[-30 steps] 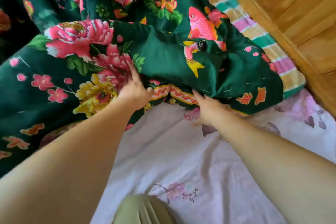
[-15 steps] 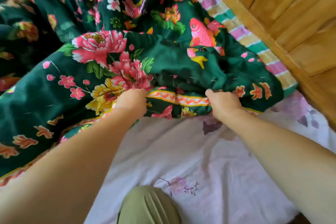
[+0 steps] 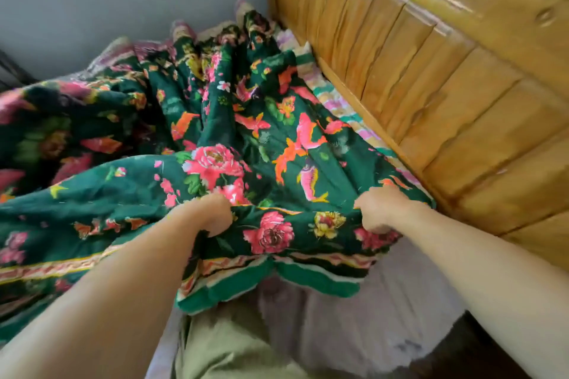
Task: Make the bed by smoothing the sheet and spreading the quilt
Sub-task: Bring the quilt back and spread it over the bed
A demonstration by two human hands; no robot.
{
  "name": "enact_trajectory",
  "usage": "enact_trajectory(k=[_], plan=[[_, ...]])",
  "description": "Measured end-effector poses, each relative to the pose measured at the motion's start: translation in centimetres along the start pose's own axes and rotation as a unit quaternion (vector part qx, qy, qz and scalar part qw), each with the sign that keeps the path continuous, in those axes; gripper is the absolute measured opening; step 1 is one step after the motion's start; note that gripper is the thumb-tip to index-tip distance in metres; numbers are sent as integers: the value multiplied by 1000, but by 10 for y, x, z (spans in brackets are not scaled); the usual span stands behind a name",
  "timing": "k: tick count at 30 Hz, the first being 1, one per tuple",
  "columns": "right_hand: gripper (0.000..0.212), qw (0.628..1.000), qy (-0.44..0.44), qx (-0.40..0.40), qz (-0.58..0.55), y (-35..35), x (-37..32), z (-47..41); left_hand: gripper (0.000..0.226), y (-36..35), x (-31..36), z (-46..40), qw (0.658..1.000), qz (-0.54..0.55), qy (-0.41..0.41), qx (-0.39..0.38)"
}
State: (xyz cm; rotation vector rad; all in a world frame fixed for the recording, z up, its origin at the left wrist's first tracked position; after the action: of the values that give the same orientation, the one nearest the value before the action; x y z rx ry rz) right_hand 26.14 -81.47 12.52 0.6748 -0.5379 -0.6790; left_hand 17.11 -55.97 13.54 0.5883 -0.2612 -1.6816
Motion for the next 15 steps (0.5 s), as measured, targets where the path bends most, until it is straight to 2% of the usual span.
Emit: enact_trajectory(k=[4,6,9,12,15], plan=[[17,994,78,-82,-5,-19,-13,23,38,-21,15,16,997,-33,-12,-64],[15,986,113,-115,34,-27,-20,29,38,-35,25,22,994,-49,-24,-92],[27,988,68,-138,30,-31,-17,30,37,-50,36,22,994,-41,-36,-95],[32,985,73,-147,58,-25,-10,31,36,-53,38,21,995,-15,-30,-98],[25,985,80,-147,51,-28,-5,23,40,-46,37,20,997,23,-10,-77]])
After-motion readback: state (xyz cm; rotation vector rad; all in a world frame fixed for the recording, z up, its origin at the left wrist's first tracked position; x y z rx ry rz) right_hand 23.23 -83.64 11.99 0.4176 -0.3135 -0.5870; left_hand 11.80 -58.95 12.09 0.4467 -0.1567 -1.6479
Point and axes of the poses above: each hand's wrist, its own z-axis away from the middle knuckle, its own y-axis out of the back of the hand, x = y × z, the point moved 2 cm from there along -z, towards the middle knuckle, and after that the axes turned 6 degrees about z, right-handed, at the moved point
